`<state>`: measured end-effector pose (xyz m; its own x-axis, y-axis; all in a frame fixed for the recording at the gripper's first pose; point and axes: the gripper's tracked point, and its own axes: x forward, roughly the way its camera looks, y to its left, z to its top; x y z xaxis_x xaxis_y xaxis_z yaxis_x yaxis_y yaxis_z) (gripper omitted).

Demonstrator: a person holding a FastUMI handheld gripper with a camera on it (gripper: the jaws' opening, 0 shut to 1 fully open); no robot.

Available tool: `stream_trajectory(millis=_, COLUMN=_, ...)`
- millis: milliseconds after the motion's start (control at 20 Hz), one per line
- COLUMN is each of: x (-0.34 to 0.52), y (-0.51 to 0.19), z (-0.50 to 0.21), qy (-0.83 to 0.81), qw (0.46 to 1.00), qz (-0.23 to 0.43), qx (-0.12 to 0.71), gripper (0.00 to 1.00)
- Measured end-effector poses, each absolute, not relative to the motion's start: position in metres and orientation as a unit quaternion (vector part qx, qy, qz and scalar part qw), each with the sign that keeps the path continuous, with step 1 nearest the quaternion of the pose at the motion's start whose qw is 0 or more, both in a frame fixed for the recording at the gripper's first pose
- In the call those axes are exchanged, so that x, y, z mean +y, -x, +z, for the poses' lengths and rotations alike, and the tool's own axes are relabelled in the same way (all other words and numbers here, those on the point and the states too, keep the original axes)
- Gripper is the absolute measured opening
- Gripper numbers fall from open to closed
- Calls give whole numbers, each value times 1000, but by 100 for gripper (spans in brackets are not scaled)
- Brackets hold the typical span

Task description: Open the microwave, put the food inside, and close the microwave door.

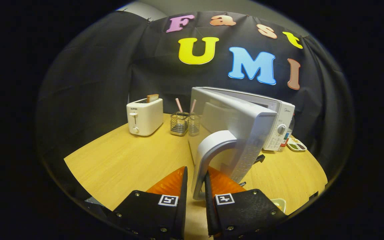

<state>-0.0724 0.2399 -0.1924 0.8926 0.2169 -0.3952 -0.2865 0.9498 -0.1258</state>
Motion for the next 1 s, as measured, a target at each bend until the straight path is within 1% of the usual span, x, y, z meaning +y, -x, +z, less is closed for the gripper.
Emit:
stream_trajectory(millis=300, x=259, y=81, z=-193, qy=91, qw=968, qz=115, qx=205, gripper=27)
stream_trajectory(millis=400, x=266, y=87, z=-191, qy=76, qw=968, qz=120, qx=207, gripper=28)
stream_trajectory(millis=500, x=281, y=97, z=-190, qy=54, qw=965, qz=150, qx=207, gripper=28)
stream_trajectory(millis=550, x=288, y=104, z=-188, qy=43, qw=963, qz=168, qx=208, gripper=36)
stream_trajectory(millis=600, x=295, y=110, z=-185, qy=24, qw=959, qz=192, qx=208, gripper=40)
stream_trajectory(millis=700, x=308, y=125, z=-171, qy=-18, qw=948, qz=244, qx=204, gripper=40)
stream_trajectory(millis=750, x=309, y=132, z=-161, qy=-25, qw=944, qz=260, qx=200, gripper=44)
stream_trajectory(millis=800, x=307, y=138, z=-150, qy=-29, qw=942, qz=273, qx=191, gripper=46)
stream_trajectory(millis=850, x=304, y=141, z=-139, qy=-31, qw=942, qz=282, qx=179, gripper=62)
stream_trajectory(millis=900, x=298, y=144, z=-129, qy=-32, qw=942, qz=289, qx=166, gripper=70)
stream_trajectory(millis=950, x=290, y=148, z=-120, qy=-33, qw=943, qz=293, qx=156, gripper=85)
stream_trajectory(millis=1000, x=282, y=153, z=-110, qy=-38, qw=943, qz=299, qx=142, gripper=92)
